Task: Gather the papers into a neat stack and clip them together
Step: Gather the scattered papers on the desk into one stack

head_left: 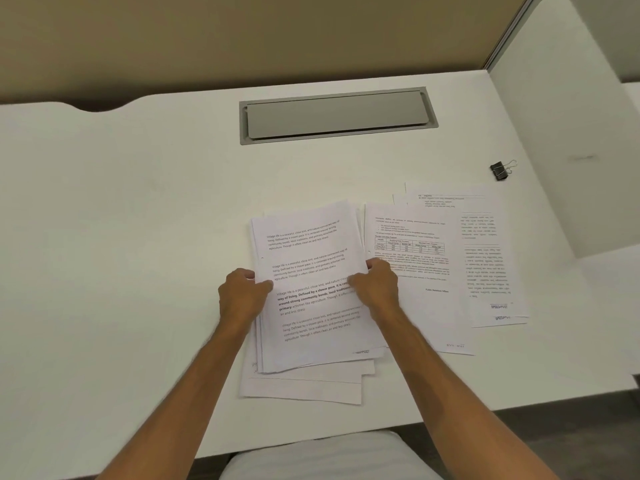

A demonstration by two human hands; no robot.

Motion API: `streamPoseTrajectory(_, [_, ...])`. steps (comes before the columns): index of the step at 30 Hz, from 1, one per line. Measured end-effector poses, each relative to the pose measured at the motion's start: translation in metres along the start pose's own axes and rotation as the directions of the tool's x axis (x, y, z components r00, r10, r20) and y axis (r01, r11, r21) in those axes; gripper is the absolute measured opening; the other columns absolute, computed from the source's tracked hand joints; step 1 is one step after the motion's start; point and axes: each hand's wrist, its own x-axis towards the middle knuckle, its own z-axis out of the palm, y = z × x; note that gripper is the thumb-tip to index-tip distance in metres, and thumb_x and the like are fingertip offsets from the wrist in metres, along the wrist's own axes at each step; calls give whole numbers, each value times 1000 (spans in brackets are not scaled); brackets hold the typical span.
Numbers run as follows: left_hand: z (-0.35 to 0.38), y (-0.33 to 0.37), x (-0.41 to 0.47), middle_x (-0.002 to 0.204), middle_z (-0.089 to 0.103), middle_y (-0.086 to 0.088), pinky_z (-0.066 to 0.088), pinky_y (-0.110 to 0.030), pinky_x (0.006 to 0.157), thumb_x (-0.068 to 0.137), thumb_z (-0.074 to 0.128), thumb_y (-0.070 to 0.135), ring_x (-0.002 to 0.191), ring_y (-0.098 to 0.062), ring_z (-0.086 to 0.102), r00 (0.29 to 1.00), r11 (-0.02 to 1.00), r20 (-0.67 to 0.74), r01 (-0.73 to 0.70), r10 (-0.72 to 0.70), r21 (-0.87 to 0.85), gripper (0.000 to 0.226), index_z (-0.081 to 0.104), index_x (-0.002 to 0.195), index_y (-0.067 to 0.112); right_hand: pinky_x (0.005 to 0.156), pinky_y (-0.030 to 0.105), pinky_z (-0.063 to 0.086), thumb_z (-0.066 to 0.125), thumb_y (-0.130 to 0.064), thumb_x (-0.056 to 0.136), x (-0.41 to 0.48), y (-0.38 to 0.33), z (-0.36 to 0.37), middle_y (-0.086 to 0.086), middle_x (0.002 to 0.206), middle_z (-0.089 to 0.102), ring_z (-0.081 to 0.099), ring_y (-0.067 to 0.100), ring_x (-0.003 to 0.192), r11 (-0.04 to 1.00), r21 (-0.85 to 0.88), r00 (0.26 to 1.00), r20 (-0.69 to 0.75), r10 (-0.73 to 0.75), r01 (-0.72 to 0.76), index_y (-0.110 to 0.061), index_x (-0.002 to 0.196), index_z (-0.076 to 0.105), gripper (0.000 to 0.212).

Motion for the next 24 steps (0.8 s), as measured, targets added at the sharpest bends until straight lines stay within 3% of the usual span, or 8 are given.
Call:
streamPoseTrajectory(4, [-6,-4,0,122,69,-12,54,-36,88,85,77,19,96,-27,64,1000,999,-25,12,-13,-42,46,62,127,7,78,33,54,63,-9,87,-5,0,7,6,110,69,67,26,98,998,-22,998,25,-56,56,-11,108,63,22])
streamPoseTrajectory(7, [-6,-5,-3,111,69,-9,51,-33,81,86,75,15,92,-26,63,999,996,-35,13,-16,-89,40,63,124,8,76,34,51,63,-14,87,-10,1,11,4,116,66,64,26,99,986,-112,993,-2,-122,121,-12,116,60,29])
streamPoseTrajectory(10, [-6,-5,-1,109,66,-7,54,-37,84,84,77,16,98,-28,65,998,983,-12,65,-68,-169,38,63,119,8,71,31,50,61,-11,89,-15,0,14,2,111,66,65,25,93,978,-118,985,12,-170,170,-14,119,55,30])
streamPoseTrajectory(12, [-5,-7,4,96,66,-8,56,-36,76,80,80,15,89,-30,63,992,958,45,125,-118,-257,26,64,99,8,73,35,55,60,-9,89,-16,0,17,2,110,64,65,27,96,981,-105,986,19,-164,165,-15,123,51,36])
streamPoseTrajectory(14, [-5,-10,9,87,67,-7,54,-32,72,69,85,20,82,-29,62,982,934,123,175,-143,-312,31,59,82,9,75,38,59,59,-6,89,-14,1,17,3,111,65,66,25,94,993,-12,993,17,-117,117,-14,123,50,36])
streamPoseTrajectory(17, [-4,-16,20,106,74,-13,56,-52,94,69,84,18,100,-35,69,971,930,193,198,-142,-310,33,67,94,4,61,26,54,57,1,89,-8,2,13,6,103,67,64,16,79,977,212,999,36,-32,23,-11,110,59,25])
streamPoseTrajectory(19, [-6,-15,21,107,74,-13,55,-56,96,79,78,9,101,-37,70,974,934,197,171,-112,-313,21,68,97,5,65,26,56,61,1,89,-4,4,9,7,98,71,68,21,79,965,263,997,69,-30,11,-8,102,65,17])
streamPoseTrajectory(24, [-14,-5,6,101,76,-11,59,-41,86,87,71,5,93,-32,73,995,962,98,11,16,-273,13,64,88,16,82,38,62,64,1,92,-10,0,-5,7,102,76,73,28,95,931,334,977,105,-188,143,-10,101,66,15])
